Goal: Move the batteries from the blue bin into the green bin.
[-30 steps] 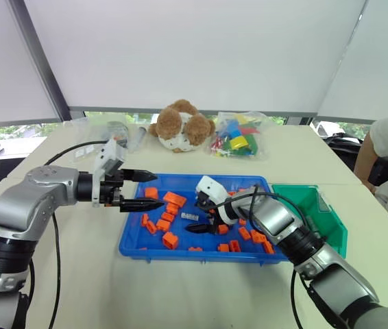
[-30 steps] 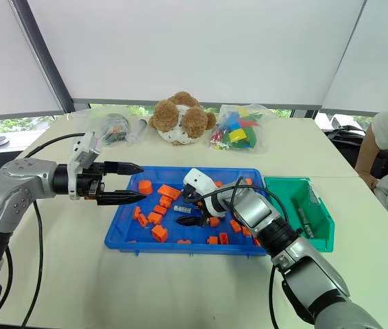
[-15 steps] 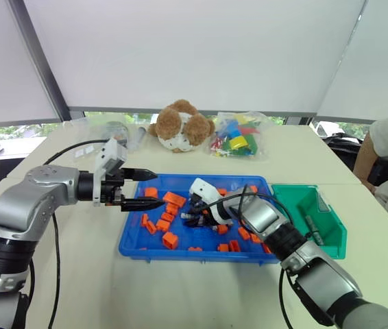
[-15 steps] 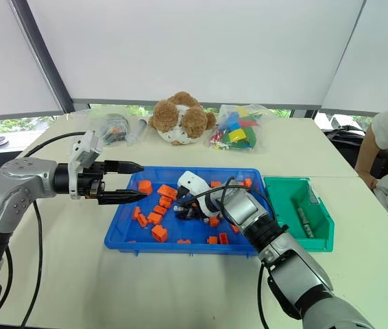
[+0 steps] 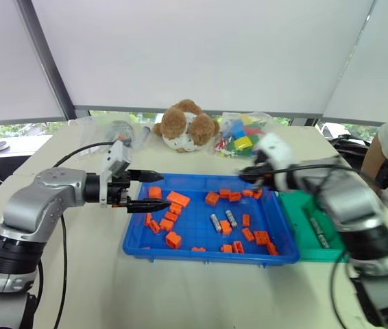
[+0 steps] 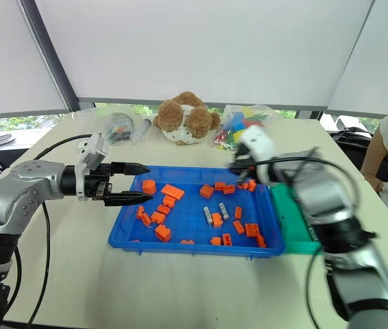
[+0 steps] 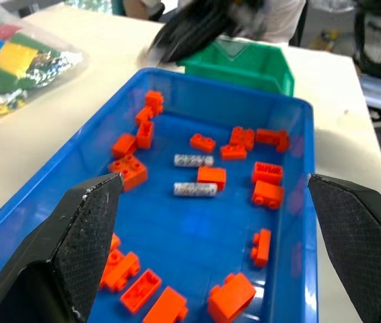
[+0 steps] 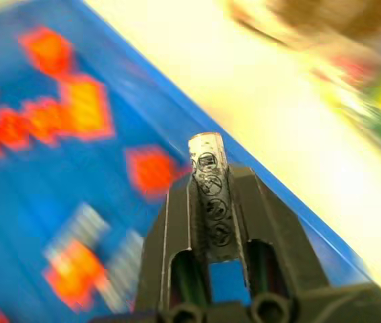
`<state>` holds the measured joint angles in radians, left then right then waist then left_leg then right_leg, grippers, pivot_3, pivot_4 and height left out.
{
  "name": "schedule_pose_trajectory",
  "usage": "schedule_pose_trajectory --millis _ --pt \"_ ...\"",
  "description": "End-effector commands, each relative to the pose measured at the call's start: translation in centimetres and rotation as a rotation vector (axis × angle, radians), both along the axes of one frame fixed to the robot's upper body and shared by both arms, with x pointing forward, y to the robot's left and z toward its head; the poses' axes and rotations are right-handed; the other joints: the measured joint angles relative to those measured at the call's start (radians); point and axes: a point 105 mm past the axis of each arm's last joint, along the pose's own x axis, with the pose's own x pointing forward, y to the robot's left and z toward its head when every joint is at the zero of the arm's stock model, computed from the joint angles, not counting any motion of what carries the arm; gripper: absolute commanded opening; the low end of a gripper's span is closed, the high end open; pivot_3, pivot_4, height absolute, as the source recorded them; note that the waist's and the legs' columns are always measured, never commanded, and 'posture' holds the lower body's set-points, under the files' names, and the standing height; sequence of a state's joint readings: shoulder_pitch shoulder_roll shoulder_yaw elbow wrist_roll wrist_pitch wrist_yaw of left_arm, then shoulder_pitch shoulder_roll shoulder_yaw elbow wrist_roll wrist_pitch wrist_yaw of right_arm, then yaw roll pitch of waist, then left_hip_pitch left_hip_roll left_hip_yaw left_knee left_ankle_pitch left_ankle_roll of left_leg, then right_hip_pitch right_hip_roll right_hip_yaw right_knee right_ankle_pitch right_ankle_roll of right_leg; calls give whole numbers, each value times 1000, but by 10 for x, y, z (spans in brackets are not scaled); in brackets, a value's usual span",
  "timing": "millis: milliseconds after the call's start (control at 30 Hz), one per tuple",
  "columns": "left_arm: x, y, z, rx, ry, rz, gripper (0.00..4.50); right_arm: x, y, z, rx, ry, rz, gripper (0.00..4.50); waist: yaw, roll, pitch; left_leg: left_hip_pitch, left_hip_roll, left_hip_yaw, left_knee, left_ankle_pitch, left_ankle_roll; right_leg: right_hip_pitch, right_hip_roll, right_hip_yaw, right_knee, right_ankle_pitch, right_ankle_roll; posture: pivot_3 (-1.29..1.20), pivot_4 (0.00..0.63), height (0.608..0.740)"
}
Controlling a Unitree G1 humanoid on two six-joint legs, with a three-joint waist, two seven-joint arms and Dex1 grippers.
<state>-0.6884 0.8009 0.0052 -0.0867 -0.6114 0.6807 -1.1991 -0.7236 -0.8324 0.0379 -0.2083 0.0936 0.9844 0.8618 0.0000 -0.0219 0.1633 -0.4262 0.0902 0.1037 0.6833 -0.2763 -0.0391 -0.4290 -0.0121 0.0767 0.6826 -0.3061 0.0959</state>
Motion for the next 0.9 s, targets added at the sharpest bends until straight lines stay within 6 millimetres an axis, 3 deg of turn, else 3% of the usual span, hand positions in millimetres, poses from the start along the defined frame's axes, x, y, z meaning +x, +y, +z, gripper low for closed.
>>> schedule_pose_trajectory --millis 33,100,267,400,533,567,667,733,900 --pt "-1 -5 7 5 -43 -34 4500 -15 -30 6 -16 -11 -92 26 -9 0 0 0 0 0 0 0 0 0 0 0 0 0 0 0 150 733" --pt "0 -8 6 3 -38 -51 4500 -23 -51 -2 -46 21 -163 26 -15 0 0 1 0 0 0 0 0 0 0 1 1 0 0 0 150 733" --pt "2 -11 3 3 -36 -68 4500 -35 -63 -16 -74 75 -197 26 -18 0 0 1 0 -1 0 0 0 0 1 1 1 0 0 0 150 733" --pt "3 -13 3 2 -38 -74 4500 -39 -67 -23 -100 93 -206 1960 -14 0 0 1 0 -1 0 0 0 0 1 1 1 0 0 0 150 733" --pt "2 -13 3 5 -37 -76 4500 -36 -65 -13 -102 62 -186 4054 -12 0 0 1 0 0 0 0 0 0 0 1 1 0 0 0 150 733" --pt "2 -13 2 6 -37 -75 4500 -34 -61 -9 -103 45 -169 4449 -12 0 0 1 0 0 0 0 0 0 0 1 1 0 0 0 150 733" --pt "1 -12 2 7 -37 -72 4500 -30 -40 1 -65 19 -80 4449 -16 1 0 1 0 -1 0 0 0 0 1 1 1 0 0 0 150 733" --pt "1 -12 2 8 -38 -67 4500 -29 -8 4 -23 26 43 4449 -20 1 0 1 0 -1 0 0 0 0 1 1 1 0 0 0 150 733" --pt "2 -11 4 8 -49 -54 4500 -26 57 -19 46 114 217 4449 -16 1 0 1 0 -2 0 0 0 0 2 1 2 0 0 0 150 733"
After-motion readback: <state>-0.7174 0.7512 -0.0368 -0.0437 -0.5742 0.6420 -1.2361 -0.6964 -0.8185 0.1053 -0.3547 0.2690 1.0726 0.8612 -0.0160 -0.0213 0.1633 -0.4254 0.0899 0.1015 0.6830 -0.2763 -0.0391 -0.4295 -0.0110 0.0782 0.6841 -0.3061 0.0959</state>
